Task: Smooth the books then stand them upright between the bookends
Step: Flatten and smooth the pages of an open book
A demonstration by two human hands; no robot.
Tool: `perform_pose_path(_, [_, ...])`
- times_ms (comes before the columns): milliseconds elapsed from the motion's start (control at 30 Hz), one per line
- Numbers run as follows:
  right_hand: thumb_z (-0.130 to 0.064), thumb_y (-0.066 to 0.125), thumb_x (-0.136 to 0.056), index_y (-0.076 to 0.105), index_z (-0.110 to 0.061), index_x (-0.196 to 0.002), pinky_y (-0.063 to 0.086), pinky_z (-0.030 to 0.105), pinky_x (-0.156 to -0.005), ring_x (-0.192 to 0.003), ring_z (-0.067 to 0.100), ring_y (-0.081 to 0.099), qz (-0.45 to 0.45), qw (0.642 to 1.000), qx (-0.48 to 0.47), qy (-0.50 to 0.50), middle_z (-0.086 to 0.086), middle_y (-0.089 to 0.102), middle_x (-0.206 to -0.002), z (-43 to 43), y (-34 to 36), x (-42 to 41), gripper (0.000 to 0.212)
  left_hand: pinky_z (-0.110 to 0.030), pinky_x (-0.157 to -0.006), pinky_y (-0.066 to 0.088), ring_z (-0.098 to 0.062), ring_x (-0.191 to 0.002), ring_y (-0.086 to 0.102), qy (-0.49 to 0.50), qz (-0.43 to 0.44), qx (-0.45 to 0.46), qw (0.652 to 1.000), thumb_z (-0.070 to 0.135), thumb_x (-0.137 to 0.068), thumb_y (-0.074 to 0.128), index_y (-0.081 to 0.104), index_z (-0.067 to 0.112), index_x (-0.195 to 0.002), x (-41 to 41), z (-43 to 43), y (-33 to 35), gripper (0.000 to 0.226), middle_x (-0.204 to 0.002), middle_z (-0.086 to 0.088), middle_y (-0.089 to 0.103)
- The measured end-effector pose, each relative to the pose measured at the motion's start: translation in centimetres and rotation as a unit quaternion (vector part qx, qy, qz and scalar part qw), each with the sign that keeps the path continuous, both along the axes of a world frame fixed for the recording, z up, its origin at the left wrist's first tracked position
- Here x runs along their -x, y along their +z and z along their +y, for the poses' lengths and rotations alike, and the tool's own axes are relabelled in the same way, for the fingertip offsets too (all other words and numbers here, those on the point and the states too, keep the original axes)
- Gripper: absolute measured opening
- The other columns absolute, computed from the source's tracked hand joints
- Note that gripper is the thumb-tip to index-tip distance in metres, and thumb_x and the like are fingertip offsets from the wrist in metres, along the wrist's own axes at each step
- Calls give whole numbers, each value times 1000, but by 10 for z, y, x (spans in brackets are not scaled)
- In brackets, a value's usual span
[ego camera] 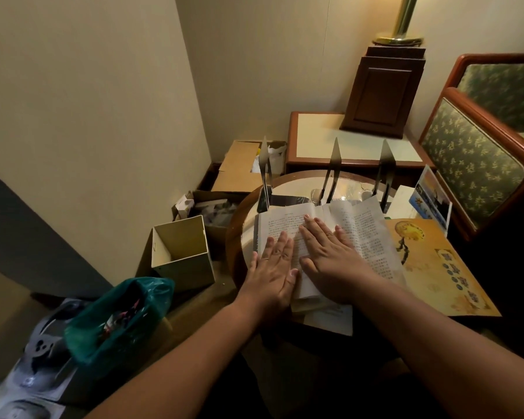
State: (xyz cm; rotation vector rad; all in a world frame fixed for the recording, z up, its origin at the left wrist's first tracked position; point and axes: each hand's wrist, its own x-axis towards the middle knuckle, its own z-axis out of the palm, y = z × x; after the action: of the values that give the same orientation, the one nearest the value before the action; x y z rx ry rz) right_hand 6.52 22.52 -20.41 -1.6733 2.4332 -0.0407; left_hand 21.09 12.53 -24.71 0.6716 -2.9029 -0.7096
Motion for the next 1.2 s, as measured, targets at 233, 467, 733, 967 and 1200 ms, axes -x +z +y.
perform_pose_path(233, [-49,13,-103,-23,-24,-149,-15,39,-120,-143,11,-31,-6,1000,8,-1,-4,-35,-156,6,4,-4,63,-43,-117,-19,-8,-145,-30,5,-37,-36,999,41,-107,18,-15,30,-154,4,2,15,59,-160,14,-26])
perform_pose_path(467, [-49,11,-104,-25,-26,-144,-14,39,-120,-143,11,-29,-14,1000,14,-1,-4,-33,-154,7,9,-5,58,-50,-119,-13,-15,-148,-23,27,-66,-38,997,38,-107,16,-8,25,-158,47,-31,26,57,-164,8,-19])
perform_pose_path(733, [-48,15,-104,-5,-24,-156,-11,35,-121,-147,10,-19,-30,998,62,-10,-4,-16,-163,7,4,-3,61,-46,-118,-13,-15,-149,-21,61,-45,-16,997,41,-106,16,-9,24,-158,59,-39,24,60,-165,6,-17])
perform_pose_path(967, [-36,30,-102,33,-14,-152,13,34,-120,-149,22,22,-46,976,209,-48,7,28,-160,20,-1,-6,55,-45,-117,-15,-14,-149,-22,66,-33,-7,997,42,-106,15,-10,24,-158,56,-38,19,60,-164,7,-18])
perform_pose_path(1200, [-37,42,-100,24,-10,-155,18,47,-122,-151,27,11,-7,970,221,-98,11,17,-163,27,8,-5,64,-44,-117,-17,-12,-148,-23,69,-34,-13,997,44,-106,12,-13,25,-157,56,-39,14,60,-164,9,-19])
